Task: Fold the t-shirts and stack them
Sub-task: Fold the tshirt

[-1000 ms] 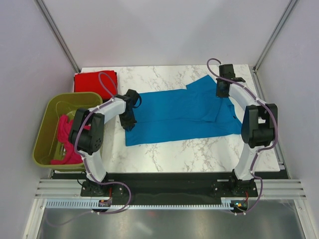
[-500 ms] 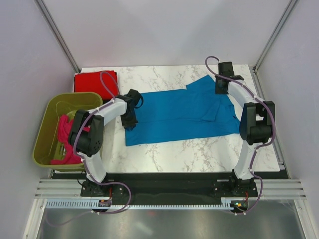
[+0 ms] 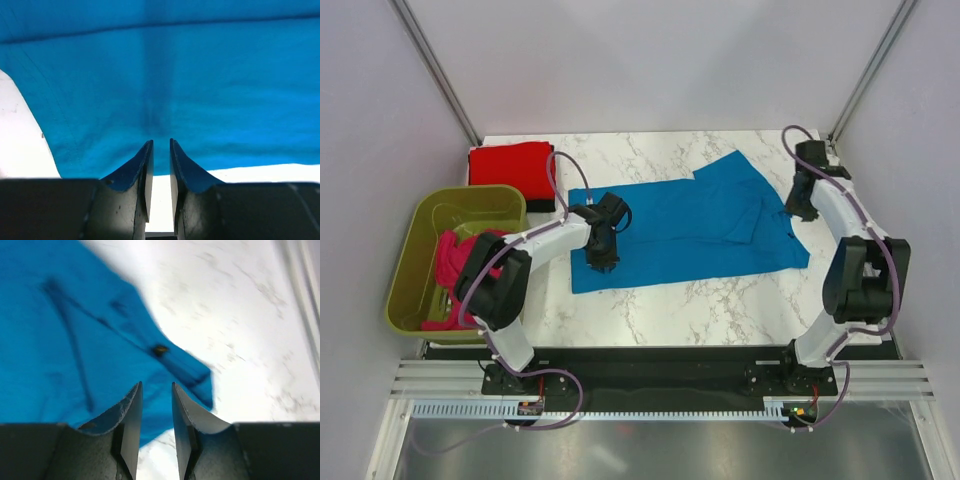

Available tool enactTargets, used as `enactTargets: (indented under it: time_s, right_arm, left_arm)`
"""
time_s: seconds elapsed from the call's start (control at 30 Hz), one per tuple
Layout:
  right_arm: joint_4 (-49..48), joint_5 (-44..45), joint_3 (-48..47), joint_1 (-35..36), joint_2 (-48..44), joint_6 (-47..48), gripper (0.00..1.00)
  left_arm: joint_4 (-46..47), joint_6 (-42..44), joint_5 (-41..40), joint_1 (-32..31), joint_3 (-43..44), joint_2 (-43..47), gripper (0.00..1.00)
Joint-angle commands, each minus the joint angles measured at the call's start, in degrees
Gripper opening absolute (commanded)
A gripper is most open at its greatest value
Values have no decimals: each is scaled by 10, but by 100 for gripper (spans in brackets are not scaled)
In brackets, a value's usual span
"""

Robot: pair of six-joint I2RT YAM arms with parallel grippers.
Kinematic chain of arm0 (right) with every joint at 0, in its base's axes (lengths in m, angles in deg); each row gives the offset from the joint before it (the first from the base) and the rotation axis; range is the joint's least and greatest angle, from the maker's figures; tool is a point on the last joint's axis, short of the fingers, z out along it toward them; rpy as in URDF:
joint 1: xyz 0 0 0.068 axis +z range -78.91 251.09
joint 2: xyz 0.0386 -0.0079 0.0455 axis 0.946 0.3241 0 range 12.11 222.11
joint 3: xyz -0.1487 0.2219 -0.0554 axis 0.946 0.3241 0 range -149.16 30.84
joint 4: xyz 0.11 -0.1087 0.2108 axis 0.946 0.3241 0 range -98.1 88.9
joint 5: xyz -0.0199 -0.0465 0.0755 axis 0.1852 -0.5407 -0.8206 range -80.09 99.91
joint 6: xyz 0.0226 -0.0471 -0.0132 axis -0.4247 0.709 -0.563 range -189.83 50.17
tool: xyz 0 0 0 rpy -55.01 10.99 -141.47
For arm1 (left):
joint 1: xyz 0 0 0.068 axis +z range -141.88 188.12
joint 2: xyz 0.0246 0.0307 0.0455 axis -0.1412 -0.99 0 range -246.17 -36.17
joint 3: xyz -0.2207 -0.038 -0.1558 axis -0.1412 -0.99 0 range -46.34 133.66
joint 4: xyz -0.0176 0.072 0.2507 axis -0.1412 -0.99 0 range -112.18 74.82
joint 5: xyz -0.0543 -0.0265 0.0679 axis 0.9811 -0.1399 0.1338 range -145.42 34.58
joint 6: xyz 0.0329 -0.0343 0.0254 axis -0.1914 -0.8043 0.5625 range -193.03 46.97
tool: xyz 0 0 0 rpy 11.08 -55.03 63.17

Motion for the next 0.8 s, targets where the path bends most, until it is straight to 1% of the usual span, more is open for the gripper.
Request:
enactTargets:
  time_s: [0.0,0.13,0.27,0.5,0.6,0.67,0.77]
  right_arm:
    - [26,0,53,-50,-62,-52,37]
    - [11,-18,100,-66,-79,-72,36]
    - [-1,-4,137,-71,-75,-98,36]
    - [-29,-1,177,-73,-74,-119,36]
    - [-51,2,187,-74,-55,-114,35]
    - [-71,3,193,-73,-41,-105,34]
    - [-88,40,186,-74,-22,-91,25]
  left_arm:
    - [33,-19,7,2,-33,-17,26]
    - [48,-28,9,2,-66,-32,26]
    - [57,-30,3,2,-90,-32,26]
    - [64,-35,-4,2,-116,-18,26]
    - [63,-34,-10,2,-118,-15,26]
    - [62,-33,-10,2,-119,-14,26]
    - [59,-35,-16,2,-124,-7,26]
